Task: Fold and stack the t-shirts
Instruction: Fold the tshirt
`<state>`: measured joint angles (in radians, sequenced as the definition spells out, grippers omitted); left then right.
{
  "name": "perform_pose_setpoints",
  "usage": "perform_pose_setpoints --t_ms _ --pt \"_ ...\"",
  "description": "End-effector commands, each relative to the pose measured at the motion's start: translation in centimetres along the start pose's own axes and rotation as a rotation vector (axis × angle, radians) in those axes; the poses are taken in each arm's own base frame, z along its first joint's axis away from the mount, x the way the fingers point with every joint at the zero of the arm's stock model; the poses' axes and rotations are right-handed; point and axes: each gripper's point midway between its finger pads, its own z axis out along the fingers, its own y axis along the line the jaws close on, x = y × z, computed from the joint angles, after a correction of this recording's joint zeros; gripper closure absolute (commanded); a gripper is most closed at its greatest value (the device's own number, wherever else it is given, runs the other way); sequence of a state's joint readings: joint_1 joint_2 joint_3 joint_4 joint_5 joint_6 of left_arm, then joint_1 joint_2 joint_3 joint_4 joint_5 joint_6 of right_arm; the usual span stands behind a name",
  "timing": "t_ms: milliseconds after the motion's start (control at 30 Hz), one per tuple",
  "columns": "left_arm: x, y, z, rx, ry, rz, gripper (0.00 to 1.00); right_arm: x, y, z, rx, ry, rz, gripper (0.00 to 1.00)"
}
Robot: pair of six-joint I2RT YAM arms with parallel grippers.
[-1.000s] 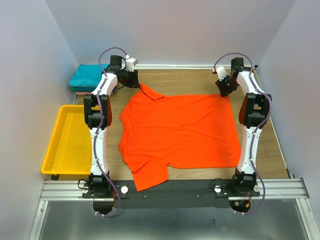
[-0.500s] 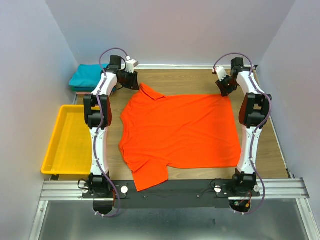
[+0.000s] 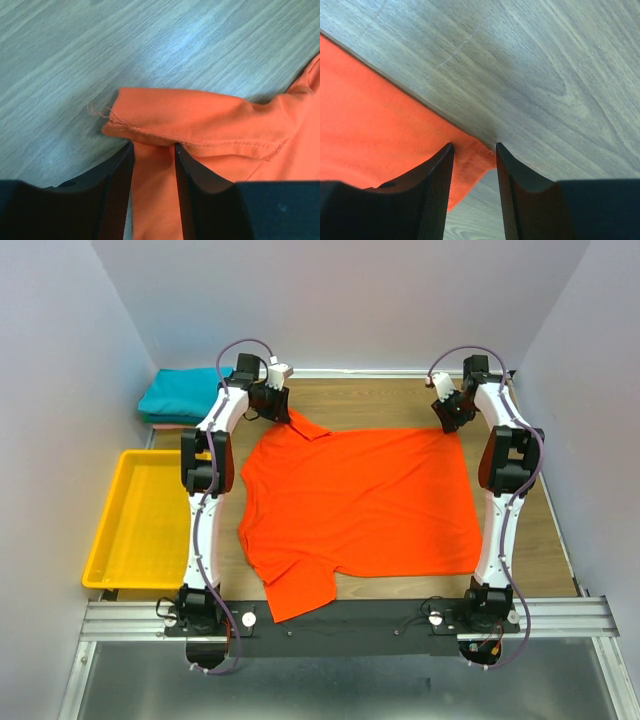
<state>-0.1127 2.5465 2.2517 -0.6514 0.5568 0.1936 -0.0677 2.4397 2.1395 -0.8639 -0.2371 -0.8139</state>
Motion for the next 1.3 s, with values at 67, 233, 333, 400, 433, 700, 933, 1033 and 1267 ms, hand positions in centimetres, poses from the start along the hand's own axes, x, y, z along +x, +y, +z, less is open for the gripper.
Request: perform_pose_setpoints --t_ms 67,233,333,400,433,700,933,1033,1267 --pt "1.9 0.8 0.3 -0.061 0.084 0.018 0.61 0.5 -0.1 -1.1 -0.020 -0.009 0.014 0.52" --pt "2.0 0.6 -0.1 -0.040 0.085 0.023 0.62 0.6 -0.5 -1.5 -0.030 -0.020 0.024 0.51" --pt "1.8 0.6 -0.4 -0.026 0.078 0.025 0.62 0.9 -0.5 -1.4 -0.044 -0.019 0.026 0.51" --pt "1.8 0.5 -0.6 -0.013 0.079 0.023 0.62 1.2 -0.4 -1.2 -0.055 -0.013 0.022 0.51" --pt "2.0 0.5 -0.7 -0.011 0.085 0.019 0.62 1.5 -0.4 -1.1 -0.058 -0.006 0.017 0.51" --pt "2.1 0.2 -0.9 0.002 0.089 0.025 0.62 2.9 -0.5 0.5 -0.066 0.038 0.009 0.52" --pt "2.8 0.2 -1.0 0.002 0.106 0.020 0.73 3.6 -0.4 1.4 -0.078 0.052 0.012 0.69" --pt "2.3 0.2 -1.1 -0.001 0.095 0.038 0.84 3.5 -0.3 1.4 -0.082 0.047 0.011 0.81" --pt "-0.7 -0.5 -2.2 0.019 0.014 0.076 1.00 2.5 -0.7 0.3 -0.066 0.020 0.003 0.99"
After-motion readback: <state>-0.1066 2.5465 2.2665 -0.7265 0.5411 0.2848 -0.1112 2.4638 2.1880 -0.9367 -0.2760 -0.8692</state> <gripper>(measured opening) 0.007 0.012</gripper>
